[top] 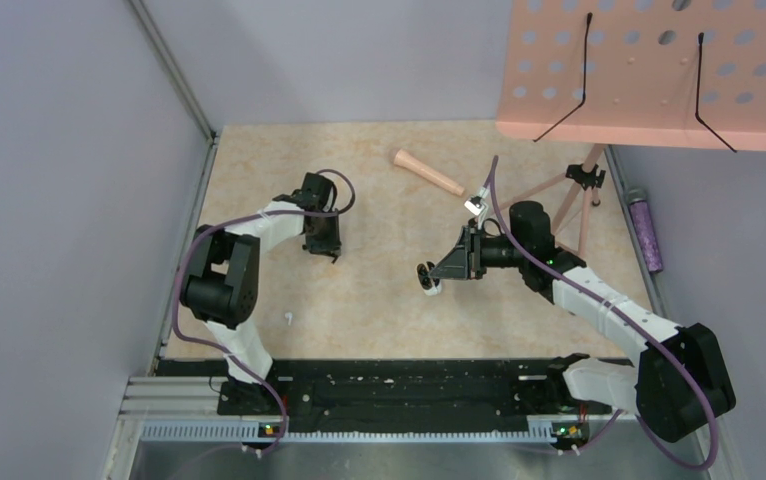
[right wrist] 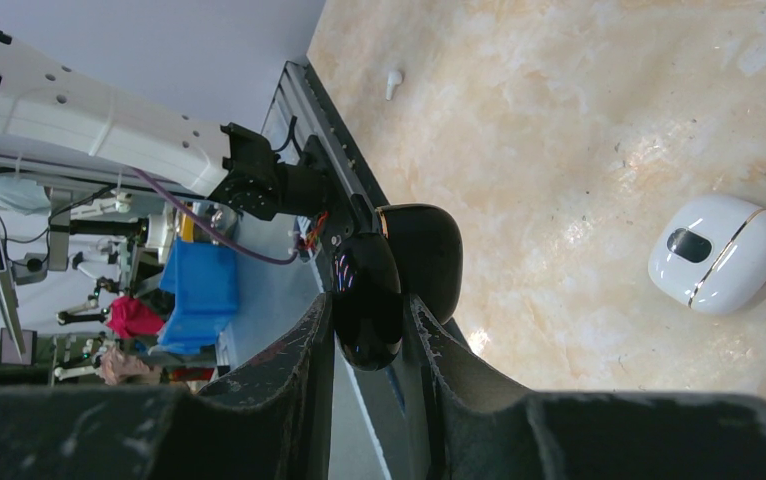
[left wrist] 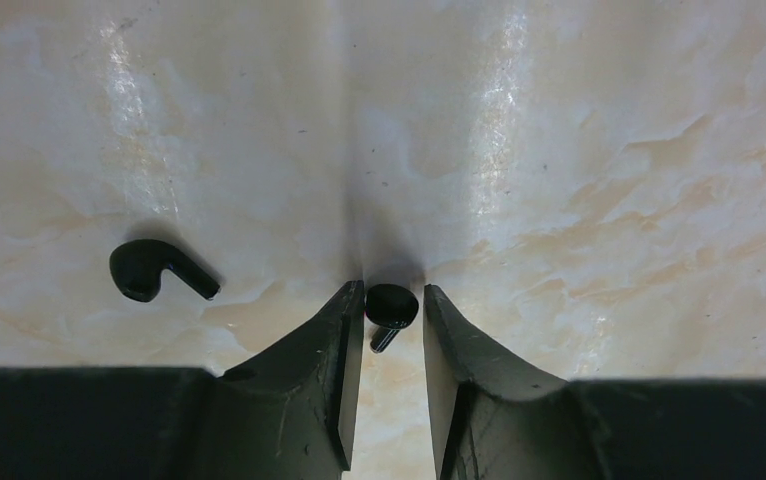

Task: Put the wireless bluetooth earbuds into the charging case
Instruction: Pick up the right earbud from the center of the board.

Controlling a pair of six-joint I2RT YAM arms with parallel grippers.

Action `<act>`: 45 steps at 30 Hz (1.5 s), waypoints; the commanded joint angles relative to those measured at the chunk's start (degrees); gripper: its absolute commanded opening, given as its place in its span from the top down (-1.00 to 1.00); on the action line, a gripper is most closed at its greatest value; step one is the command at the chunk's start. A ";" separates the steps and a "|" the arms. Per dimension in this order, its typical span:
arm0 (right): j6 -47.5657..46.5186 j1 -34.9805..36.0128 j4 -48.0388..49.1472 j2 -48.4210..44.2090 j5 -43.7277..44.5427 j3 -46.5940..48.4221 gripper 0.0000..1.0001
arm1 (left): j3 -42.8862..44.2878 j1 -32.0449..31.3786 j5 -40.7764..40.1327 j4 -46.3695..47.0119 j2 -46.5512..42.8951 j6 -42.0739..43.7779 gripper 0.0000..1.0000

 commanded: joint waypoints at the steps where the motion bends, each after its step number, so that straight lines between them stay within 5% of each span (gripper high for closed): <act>1: -0.20 -0.25 1.78 -0.97 0.18 -0.12 1.00 | 1.83 -0.15 0.35 -1.25 0.65 0.80 0.33; 7: -0.29 -0.30 1.83 -0.65 0.21 -0.04 1.00 | 1.68 -0.19 -0.75 -1.63 1.27 1.21 0.35; 13: -0.25 -0.32 1.67 -0.94 0.40 -0.21 1.00 | 1.80 -0.14 -0.75 -1.58 0.84 1.17 0.63; 27: -0.11 -0.31 1.50 -0.48 -0.15 -0.02 1.00 | 2.56 -0.35 2.66 -0.16 -8.76 0.49 0.67; 45: 1.75 -0.30 4.59 0.34 -1.88 -0.16 1.00 | -8.16 -1.02 16.66 23.05 -31.21 0.72 0.65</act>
